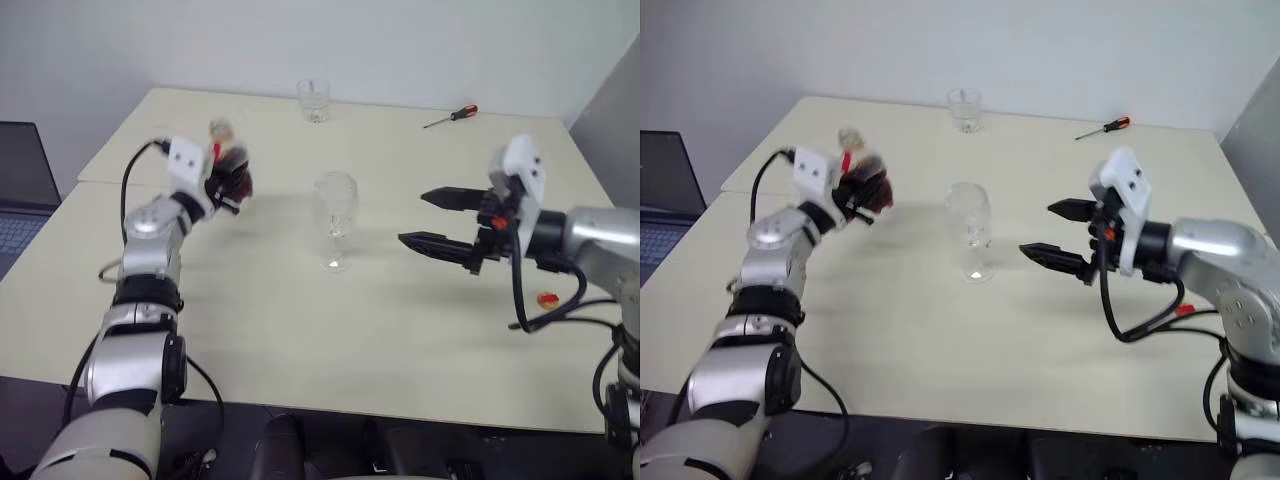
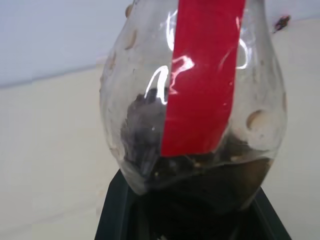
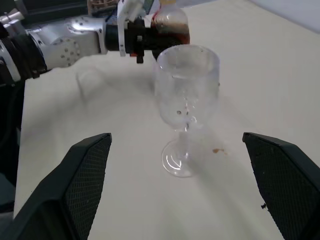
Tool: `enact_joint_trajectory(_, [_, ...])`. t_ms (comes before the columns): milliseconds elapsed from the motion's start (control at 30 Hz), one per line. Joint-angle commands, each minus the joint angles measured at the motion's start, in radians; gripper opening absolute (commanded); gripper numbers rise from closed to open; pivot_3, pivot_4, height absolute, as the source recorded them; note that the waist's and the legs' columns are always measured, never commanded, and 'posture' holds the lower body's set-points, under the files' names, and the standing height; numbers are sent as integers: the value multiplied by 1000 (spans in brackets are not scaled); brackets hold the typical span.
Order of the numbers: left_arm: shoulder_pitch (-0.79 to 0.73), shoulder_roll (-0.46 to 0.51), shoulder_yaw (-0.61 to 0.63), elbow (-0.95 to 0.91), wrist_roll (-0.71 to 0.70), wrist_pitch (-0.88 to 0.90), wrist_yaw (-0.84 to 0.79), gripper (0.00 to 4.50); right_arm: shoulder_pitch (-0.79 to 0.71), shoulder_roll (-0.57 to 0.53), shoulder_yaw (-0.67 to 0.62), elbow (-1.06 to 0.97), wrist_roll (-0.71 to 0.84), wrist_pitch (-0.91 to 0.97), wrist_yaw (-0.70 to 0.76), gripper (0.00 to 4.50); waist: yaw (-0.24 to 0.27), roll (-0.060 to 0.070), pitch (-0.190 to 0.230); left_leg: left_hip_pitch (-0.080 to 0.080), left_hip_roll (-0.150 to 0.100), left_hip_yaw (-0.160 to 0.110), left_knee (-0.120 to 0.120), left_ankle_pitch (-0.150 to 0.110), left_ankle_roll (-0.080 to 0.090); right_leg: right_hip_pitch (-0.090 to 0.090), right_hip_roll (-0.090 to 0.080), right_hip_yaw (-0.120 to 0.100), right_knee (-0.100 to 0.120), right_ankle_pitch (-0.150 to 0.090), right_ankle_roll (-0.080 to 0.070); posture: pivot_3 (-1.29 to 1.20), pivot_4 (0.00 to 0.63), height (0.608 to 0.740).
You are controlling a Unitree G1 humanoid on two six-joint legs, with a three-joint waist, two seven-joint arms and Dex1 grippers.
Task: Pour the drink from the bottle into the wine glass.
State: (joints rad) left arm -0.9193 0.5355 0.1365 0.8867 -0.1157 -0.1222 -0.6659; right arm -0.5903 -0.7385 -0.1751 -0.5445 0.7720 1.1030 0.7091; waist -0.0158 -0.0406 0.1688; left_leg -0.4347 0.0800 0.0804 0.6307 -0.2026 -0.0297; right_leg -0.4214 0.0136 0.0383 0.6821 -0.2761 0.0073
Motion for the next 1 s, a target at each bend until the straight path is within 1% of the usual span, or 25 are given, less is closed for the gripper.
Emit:
enact_joint_trajectory(33, [-145, 29, -105, -37, 112, -150, -43, 844, 139, 52, -120, -143, 29, -87, -70, 4500, -7, -2, -1, 1, -1, 2, 0, 0, 0, 0, 0, 3, 1, 0, 0, 0, 150, 740])
enact_joint_trajectory(167, [-214, 25, -180, 22, 197, -289, -47, 793, 261, 132, -147, -240, 35, -168, -138, 4500, -9, -1, 0, 1, 0, 1, -1, 0, 0, 0, 2, 1, 0, 0, 1, 0, 150, 740])
enact_joint_trajectory(267, [-249, 24, -227, 62, 252, -389, -38, 792, 351, 185, -105, -311, 22, -230, -174, 4500, -14, -2, 0, 2, 0, 2, 0, 0, 0, 0, 2, 2, 0, 0, 1, 0, 150, 740])
enact_joint_trajectory(367, [-273, 26, -257, 103, 294, -466, -12, 792, 413, 198, -57, -328, -15, -272, -198, 4500, -16, -2, 0, 2, 0, 1, 0, 0, 0, 0, 2, 2, 1, 0, 1, 0, 150, 740])
enact_joint_trajectory(433, [-283, 25, -259, 129, 305, -498, 5, 792, 428, 208, -40, -322, -35, -306, -215, 4500, -16, -2, 0, 2, 0, 1, 0, 0, 0, 0, 2, 2, 1, 0, 1, 0, 150, 740])
enact_joint_trajectory(500, [-294, 37, -276, 155, 344, -547, 46, 792, 444, 217, -14, -306, -77, -350, -227, 4500, -15, -2, 0, 2, 0, 1, 1, 0, 0, 0, 2, 2, 1, 0, 2, 0, 150, 740])
enact_joint_trajectory(600, [-306, 44, -283, 182, 370, -600, 89, 791, 474, 226, 24, -292, -113, -397, -228, 4500, -14, -2, 0, 2, 0, 1, 2, 0, 0, 0, 2, 2, 2, 0, 2, 0, 150, 740])
enact_joint_trajectory(700, [-314, 63, -308, 200, 428, -660, 149, 791, 491, 230, 55, -277, -136, -434, -224, 4500, -13, -2, 0, 2, 0, 1, 2, 0, 0, 1, 2, 2, 2, 0, 2, 0, 150, 740])
enact_joint_trajectory(1000, [-323, 88, -366, 240, 529, -733, 240, 791, 496, 246, 107, -234, -187, -509, -230, 4500, -13, -2, 0, 2, 0, 1, 5, 0, 0, 1, 2, 2, 5, 0, 2, 0, 150, 740])
